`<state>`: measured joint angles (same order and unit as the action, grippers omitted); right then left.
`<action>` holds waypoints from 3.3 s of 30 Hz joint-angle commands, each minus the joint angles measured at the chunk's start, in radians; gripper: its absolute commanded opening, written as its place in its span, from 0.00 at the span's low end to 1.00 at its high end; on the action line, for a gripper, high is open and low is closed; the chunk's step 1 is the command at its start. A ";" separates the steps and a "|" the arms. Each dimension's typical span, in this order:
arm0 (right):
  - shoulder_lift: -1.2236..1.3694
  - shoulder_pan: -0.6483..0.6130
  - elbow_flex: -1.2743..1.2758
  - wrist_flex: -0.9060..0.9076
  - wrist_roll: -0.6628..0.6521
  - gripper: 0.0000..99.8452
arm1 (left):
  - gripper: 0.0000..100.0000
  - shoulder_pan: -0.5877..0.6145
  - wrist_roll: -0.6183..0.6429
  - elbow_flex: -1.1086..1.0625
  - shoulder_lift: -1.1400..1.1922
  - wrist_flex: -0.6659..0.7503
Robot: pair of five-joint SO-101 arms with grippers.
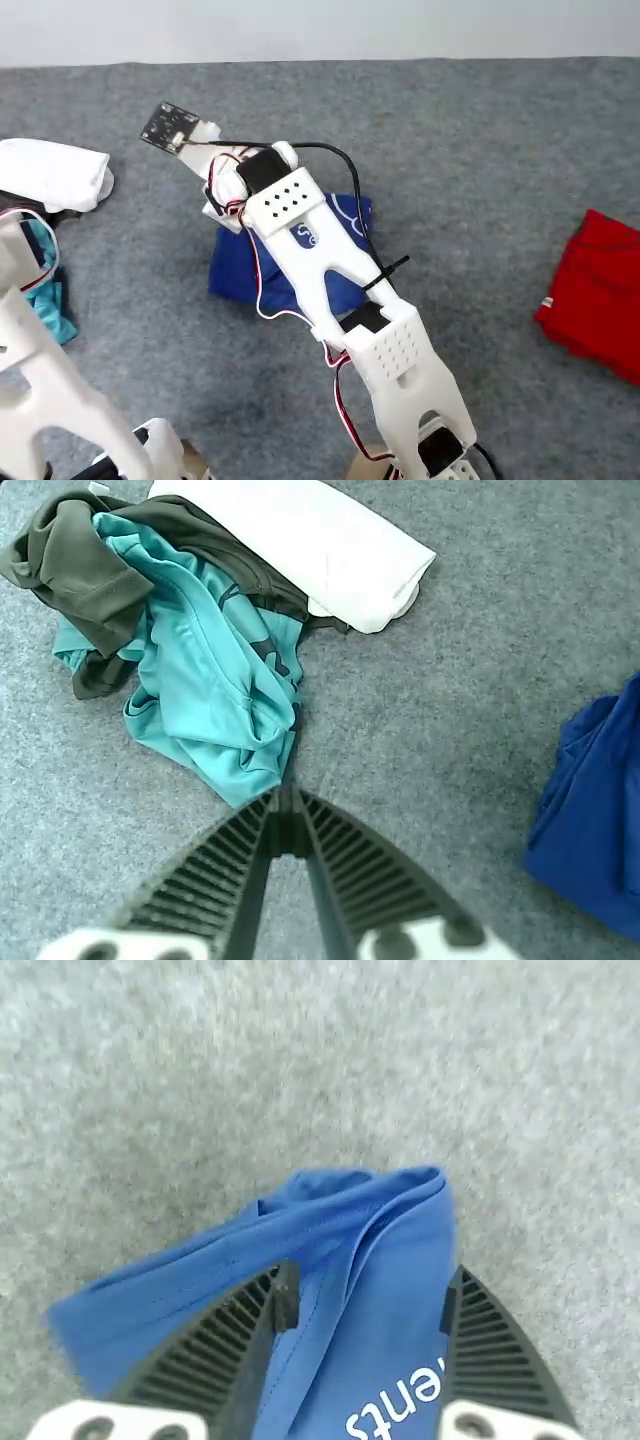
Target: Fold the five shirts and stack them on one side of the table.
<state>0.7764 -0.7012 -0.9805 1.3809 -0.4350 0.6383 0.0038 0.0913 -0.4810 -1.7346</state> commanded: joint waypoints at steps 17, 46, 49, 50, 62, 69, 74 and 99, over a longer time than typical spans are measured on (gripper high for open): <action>-0.012 0.157 0.057 0.242 -0.132 0.01 | 0.00 0.002 -0.003 -0.082 -0.026 -0.017; 0.028 0.047 -0.115 0.367 -0.129 0.01 | 0.00 0.002 0.000 -0.081 -0.026 -0.017; 0.035 0.022 -0.058 0.334 -0.127 0.01 | 0.00 0.002 0.000 -0.082 -0.026 -0.017; 0.044 0.007 -0.048 0.315 -0.126 0.01 | 0.00 0.002 0.000 -0.082 -0.026 -0.017; 0.122 -0.197 -0.048 0.288 -0.124 0.01 | 0.00 0.003 0.000 -0.082 -0.026 -0.017; 0.085 -0.116 -0.178 0.367 -0.126 0.01 | 0.00 0.003 0.000 -0.082 -0.026 -0.017; 0.094 -0.067 -0.230 0.407 -0.127 0.02 | 0.00 0.003 0.000 -0.082 -0.026 -0.017; 0.130 -0.140 -0.028 0.328 0.040 0.22 | 0.00 0.003 0.000 -0.084 -0.026 -0.017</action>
<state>0.9237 -0.8393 -0.9927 1.7369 -0.4012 0.6398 0.0038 0.0038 -0.4810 -1.7346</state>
